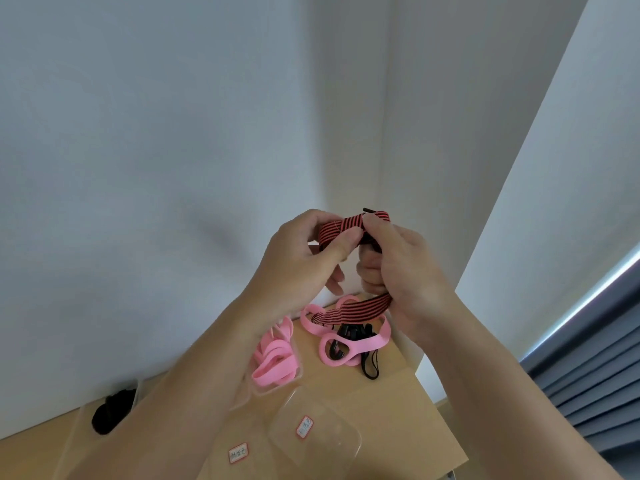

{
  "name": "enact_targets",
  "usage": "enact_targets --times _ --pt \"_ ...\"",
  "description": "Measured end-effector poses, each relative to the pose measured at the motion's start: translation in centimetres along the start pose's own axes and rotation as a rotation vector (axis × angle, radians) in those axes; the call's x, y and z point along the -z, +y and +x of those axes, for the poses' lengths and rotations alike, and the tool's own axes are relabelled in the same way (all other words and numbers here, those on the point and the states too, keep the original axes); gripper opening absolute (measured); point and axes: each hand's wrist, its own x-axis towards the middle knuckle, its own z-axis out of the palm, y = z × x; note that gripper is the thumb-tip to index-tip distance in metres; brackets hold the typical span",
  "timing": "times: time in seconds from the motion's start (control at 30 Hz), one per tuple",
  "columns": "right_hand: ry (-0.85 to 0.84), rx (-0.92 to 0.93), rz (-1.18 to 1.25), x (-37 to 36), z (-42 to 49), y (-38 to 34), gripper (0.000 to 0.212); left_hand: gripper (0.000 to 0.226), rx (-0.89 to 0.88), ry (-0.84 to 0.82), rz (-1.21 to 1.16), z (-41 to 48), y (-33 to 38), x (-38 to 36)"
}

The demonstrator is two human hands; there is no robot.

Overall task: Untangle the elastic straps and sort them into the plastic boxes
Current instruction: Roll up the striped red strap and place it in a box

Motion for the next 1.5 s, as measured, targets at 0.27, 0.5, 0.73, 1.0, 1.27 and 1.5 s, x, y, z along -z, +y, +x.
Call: enact_targets --times 0.27,0.5,0.73,1.0,1.27,1.5 --pt "-0.045 -0.154 0.09 0.3 -0.3 0.1 0.051 0.021 -0.286 0.193 0.151 -0.4 -0.4 -0.2" --pt "-0.083 -0.406 0.164 1.5 -0.4 -0.9 0.063 0.018 -0.748 0.284 0.598 -0.5 -1.3 0.1" --pt "-0.105 -0.308 0.125 2.1 -0.5 -0.8 0.047 0.028 -0.757 0.216 0.545 -0.8 -1.8 -0.4" --pt "-0.172 -0.137 -0.04 2.1 -1.0 -0.4 0.057 0.018 -0.096 -0.175 0.25 -0.5 0.4 0.2" --pt "-0.062 -0.247 0.111 1.2 -0.9 -0.9 0.04 0.021 -0.459 0.212 0.498 -0.5 0.2 -1.6" --pt "-0.062 -0.284 0.198 0.2 -1.3 -1.8 0.05 0.023 -0.642 0.342 0.548 -0.9 -0.5 -1.6"
